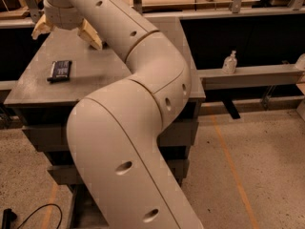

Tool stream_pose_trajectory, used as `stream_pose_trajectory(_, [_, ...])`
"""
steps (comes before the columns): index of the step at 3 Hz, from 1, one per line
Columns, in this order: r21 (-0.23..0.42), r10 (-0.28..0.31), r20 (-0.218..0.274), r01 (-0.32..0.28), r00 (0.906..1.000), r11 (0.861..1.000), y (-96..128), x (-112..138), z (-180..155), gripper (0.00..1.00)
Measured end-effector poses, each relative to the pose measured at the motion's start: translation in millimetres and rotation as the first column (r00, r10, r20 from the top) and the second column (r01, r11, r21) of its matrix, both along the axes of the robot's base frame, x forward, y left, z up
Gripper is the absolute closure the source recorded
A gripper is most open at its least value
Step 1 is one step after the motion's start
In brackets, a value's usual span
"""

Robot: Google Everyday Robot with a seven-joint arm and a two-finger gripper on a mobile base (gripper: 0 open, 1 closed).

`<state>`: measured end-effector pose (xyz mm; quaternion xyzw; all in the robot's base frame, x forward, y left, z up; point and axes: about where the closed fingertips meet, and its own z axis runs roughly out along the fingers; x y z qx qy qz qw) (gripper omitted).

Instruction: Place rxbar blueberry into bottom drawer

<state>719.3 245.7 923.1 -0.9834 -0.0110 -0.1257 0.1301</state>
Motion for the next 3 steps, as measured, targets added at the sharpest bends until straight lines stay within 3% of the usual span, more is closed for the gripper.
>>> stream_pose_trajectory(1, [-0.021,0.044,0.039,-0.043,0.9983,0.999,7,5,-11,0.00])
stream_pose_trajectory(2, [-0.023,0.048,0.042,-0.047,0.9979,0.999,10,7,-16,0.00])
stream_pose_trajectory(3, [-0.047,0.089,0.029,-0.088,0.9956,0.995,25,9,-33,0.00])
